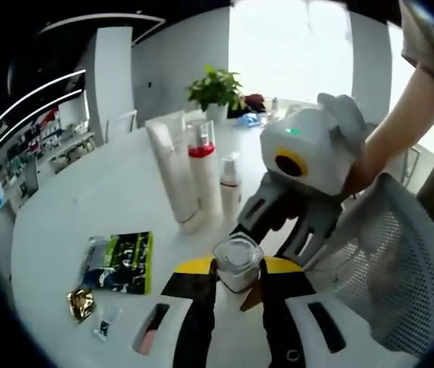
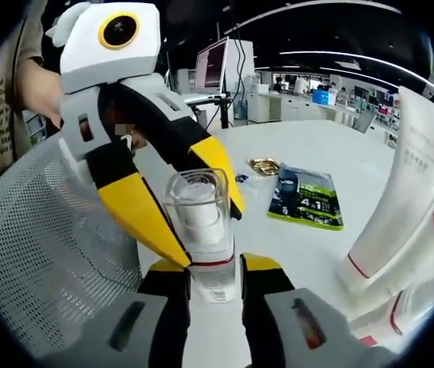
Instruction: Arrange the skincare products in the storage area until every visible bottle or jar stands upright without overlapping.
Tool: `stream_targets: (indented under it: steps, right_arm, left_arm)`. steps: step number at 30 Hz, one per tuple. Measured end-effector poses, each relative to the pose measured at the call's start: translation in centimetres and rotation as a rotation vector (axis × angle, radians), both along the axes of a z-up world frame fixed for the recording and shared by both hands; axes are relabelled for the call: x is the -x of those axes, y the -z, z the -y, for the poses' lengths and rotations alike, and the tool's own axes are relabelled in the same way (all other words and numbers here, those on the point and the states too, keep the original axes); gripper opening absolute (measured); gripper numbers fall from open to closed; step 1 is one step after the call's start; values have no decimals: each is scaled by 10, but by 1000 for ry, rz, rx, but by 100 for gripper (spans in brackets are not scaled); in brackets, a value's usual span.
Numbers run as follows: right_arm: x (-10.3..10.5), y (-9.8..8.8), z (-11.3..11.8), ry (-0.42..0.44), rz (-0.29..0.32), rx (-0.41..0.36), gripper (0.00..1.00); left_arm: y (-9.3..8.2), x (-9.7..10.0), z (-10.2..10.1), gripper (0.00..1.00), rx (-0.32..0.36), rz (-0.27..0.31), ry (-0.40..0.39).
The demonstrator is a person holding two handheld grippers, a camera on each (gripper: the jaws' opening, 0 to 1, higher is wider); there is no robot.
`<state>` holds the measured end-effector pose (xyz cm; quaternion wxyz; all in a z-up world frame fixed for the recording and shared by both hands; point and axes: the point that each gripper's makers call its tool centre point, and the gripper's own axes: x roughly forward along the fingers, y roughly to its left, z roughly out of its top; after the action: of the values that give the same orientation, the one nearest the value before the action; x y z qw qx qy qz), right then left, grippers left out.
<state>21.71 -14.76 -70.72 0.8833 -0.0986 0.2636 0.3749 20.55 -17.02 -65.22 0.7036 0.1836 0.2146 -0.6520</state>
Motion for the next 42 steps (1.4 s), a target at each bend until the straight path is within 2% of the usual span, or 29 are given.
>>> stream_targets:
  steps: [19, 25, 30, 37, 42]
  right_arm:
    - [1, 1, 5, -18, -4, 34, 22]
    - [2, 3, 5, -36, -9, 5, 22]
    - [8, 2, 6, -115, -41, -68, 21]
    - [14, 1, 5, -253, -29, -42, 21]
    - [15, 1, 3, -296, -34, -39, 21]
  left_arm:
    - [0, 0, 2, 19, -1, -14, 20]
    - [0, 3, 7, 19, -9, -4, 31]
    - [-1, 6, 11, 19, -5, 5, 48]
    - [0, 10, 9, 18, -5, -6, 127]
    - [8, 11, 8, 19, -51, 17, 199]
